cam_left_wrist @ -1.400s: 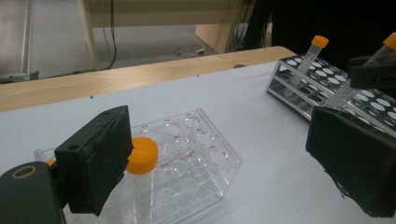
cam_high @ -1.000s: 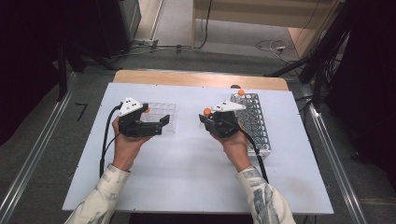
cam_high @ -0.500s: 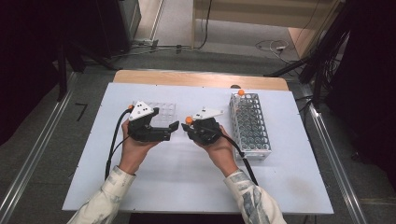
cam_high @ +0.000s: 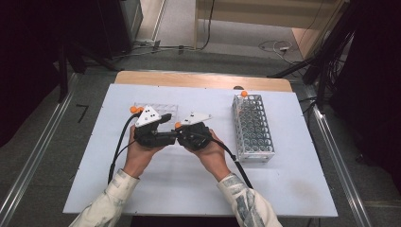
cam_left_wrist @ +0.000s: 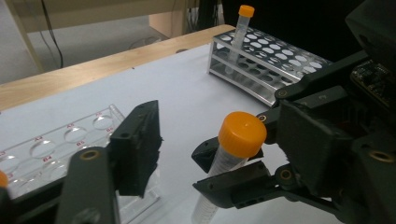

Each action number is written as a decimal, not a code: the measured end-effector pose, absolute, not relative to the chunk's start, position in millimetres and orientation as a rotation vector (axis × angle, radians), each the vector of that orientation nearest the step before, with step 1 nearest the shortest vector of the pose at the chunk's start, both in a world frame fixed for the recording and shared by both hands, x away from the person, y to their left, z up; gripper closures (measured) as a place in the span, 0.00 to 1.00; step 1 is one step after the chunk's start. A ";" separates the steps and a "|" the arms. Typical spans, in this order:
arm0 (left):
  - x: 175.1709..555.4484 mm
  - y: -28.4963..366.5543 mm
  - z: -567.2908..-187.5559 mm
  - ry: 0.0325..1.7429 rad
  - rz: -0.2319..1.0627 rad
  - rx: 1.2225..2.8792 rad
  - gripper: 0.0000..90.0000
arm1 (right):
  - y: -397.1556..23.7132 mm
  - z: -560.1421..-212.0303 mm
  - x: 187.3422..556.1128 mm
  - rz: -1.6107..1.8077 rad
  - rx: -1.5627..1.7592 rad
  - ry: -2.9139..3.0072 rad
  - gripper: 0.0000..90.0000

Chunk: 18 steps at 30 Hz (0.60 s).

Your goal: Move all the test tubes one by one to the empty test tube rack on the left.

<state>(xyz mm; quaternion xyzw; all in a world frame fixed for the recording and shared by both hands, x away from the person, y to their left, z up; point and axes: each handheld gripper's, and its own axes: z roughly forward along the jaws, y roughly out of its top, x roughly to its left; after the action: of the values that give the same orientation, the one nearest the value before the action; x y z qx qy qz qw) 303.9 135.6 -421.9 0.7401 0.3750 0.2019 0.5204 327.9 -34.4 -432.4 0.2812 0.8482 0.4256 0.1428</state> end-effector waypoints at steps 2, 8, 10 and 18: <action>303.5 134.6 -422.8 0.885 0.481 1.780 0.48 | -33.3 -432.8 327.4 1.229 0.814 2.449 0.79; 302.4 132.8 -423.9 0.869 0.465 1.793 0.69 | -33.2 -432.6 327.1 1.233 0.817 2.448 0.79; 302.3 132.4 -424.4 0.867 0.456 1.795 0.74 | -33.6 -432.6 327.3 1.230 0.815 2.448 0.79; 301.5 131.9 -424.3 0.861 0.464 1.797 0.77 | -33.9 -433.3 328.0 1.238 0.817 2.449 0.79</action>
<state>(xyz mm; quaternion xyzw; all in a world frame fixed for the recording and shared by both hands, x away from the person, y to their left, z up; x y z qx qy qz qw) 301.5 131.9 -424.3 0.7499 0.3591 0.1935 0.5209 328.0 -33.9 -433.3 0.2825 0.8471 0.4282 0.1387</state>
